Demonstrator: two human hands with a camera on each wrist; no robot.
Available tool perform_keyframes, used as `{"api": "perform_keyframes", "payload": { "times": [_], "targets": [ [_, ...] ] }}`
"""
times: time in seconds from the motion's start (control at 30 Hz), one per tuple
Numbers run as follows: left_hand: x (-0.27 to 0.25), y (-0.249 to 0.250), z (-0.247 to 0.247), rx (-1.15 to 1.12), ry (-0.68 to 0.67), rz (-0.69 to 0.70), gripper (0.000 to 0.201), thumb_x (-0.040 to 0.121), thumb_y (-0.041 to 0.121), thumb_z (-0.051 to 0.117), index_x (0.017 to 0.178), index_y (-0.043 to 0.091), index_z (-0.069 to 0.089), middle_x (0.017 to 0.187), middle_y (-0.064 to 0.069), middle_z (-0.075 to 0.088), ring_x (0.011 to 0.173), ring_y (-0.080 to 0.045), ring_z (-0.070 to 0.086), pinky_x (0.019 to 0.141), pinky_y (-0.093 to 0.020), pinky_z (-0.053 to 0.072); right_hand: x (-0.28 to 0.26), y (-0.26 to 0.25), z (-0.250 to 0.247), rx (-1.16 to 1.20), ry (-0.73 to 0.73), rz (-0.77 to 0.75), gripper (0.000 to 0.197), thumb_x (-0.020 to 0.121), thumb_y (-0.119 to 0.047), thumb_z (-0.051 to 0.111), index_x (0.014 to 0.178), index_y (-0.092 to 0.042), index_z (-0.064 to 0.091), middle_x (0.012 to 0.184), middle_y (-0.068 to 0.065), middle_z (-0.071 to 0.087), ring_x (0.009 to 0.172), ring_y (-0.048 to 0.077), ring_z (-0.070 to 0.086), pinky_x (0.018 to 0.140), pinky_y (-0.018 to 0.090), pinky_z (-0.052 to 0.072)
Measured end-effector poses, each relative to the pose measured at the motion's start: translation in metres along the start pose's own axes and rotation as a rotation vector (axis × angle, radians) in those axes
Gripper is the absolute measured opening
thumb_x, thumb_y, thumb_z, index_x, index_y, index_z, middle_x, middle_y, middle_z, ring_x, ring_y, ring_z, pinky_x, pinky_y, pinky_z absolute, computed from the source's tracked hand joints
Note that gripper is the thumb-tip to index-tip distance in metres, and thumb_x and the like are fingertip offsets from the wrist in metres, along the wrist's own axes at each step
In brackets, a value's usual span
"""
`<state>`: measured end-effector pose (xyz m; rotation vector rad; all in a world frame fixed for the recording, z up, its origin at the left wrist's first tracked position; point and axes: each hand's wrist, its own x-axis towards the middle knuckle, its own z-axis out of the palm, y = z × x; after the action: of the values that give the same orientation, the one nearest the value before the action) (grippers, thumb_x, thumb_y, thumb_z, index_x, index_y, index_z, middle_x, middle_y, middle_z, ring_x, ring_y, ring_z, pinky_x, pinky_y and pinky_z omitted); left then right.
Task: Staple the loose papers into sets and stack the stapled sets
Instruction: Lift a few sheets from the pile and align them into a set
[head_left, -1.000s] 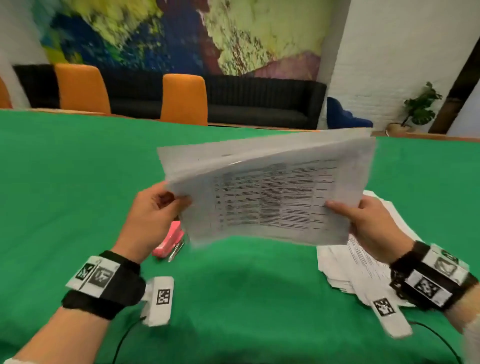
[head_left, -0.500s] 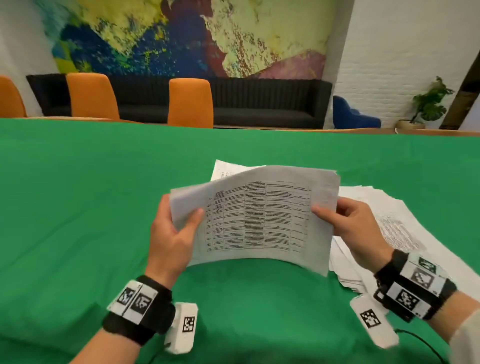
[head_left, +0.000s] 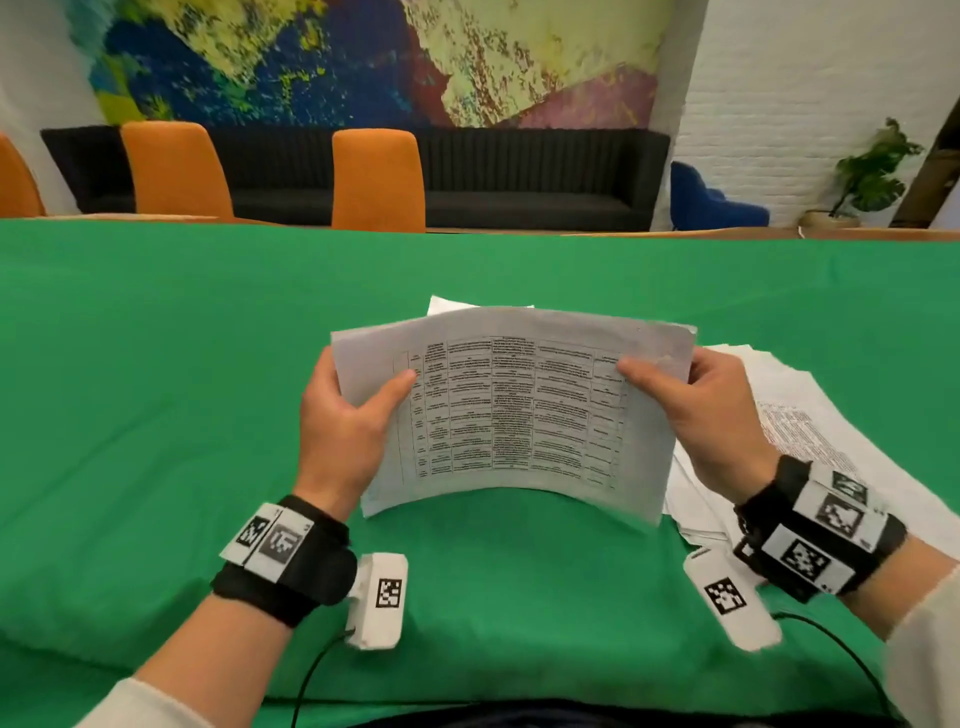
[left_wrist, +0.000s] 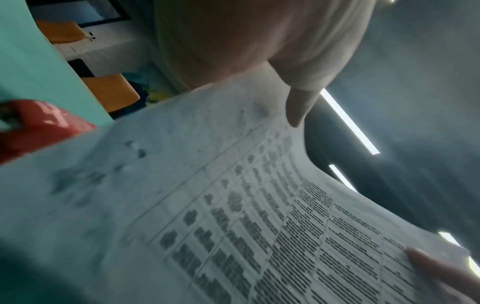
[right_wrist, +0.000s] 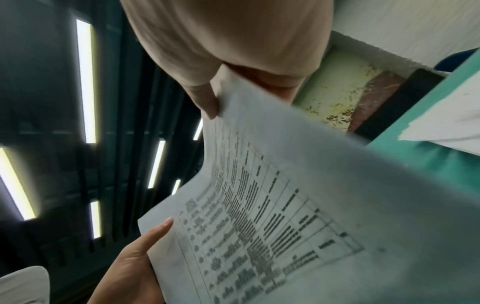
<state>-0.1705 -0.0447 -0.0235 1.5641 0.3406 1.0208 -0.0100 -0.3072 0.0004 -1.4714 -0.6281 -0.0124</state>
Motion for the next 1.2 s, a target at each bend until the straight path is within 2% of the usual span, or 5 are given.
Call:
{"api": "perform_keyframes", "payload": {
  "times": [0.17, 0.57, 0.83, 1.0, 1.2],
  "targets": [
    [0.015, 0.020, 0.005, -0.012, -0.014, 0.073, 0.029, 0.092, 0.011, 0.078, 0.101, 0.015, 0.050, 0.092, -0.001, 0.065, 0.074, -0.012, 0.070, 0.062, -0.028, 0.059, 0.011, -0.024, -0.005, -0.030, -0.041, -0.109, 0.011, 0.090, -0.013, 0.077, 0.099, -0.018, 0.076, 0.099, 0.003, 0.080, 0.086, 0.024, 0.078, 0.073, 0.035, 0.065],
    [0.001, 0.009, 0.005, -0.064, -0.074, -0.047, 0.027, 0.090, 0.012, 0.077, 0.115, 0.013, 0.067, 0.109, -0.001, 0.078, 0.099, -0.019, 0.076, 0.082, -0.036, 0.064, -0.004, -0.017, -0.012, 0.045, -0.073, -0.079, 0.023, 0.079, -0.021, 0.075, 0.101, -0.020, 0.074, 0.100, 0.000, 0.081, 0.090, 0.020, 0.078, 0.075, 0.032, 0.064],
    [-0.002, -0.024, 0.004, 0.127, -0.206, -0.240, 0.031, 0.090, 0.020, 0.078, 0.120, 0.020, 0.073, 0.113, 0.004, 0.079, 0.105, -0.018, 0.075, 0.098, -0.053, 0.058, -0.007, 0.002, -0.008, 0.019, -0.033, 0.109, 0.024, 0.082, -0.022, 0.074, 0.106, -0.016, 0.074, 0.101, 0.009, 0.080, 0.091, 0.034, 0.077, 0.081, 0.049, 0.065],
    [0.026, -0.008, 0.005, -0.112, -0.098, -0.301, 0.026, 0.095, 0.012, 0.073, 0.120, 0.006, 0.070, 0.108, -0.003, 0.080, 0.091, -0.015, 0.077, 0.077, -0.029, 0.061, 0.014, -0.013, -0.017, 0.268, 0.039, 0.217, 0.031, 0.096, -0.008, 0.068, 0.126, -0.004, 0.068, 0.121, 0.015, 0.075, 0.111, 0.037, 0.073, 0.095, 0.052, 0.059],
    [0.009, -0.018, 0.036, -0.662, -0.035, -0.731, 0.040, 0.100, 0.029, 0.066, 0.137, 0.015, 0.064, 0.128, -0.012, 0.073, 0.118, -0.032, 0.070, 0.107, -0.053, 0.051, -0.007, 0.012, 0.012, 0.482, 0.032, 0.457, 0.036, 0.100, -0.011, 0.063, 0.136, -0.005, 0.062, 0.127, 0.016, 0.072, 0.116, 0.039, 0.070, 0.106, 0.058, 0.051]
  ]
}}
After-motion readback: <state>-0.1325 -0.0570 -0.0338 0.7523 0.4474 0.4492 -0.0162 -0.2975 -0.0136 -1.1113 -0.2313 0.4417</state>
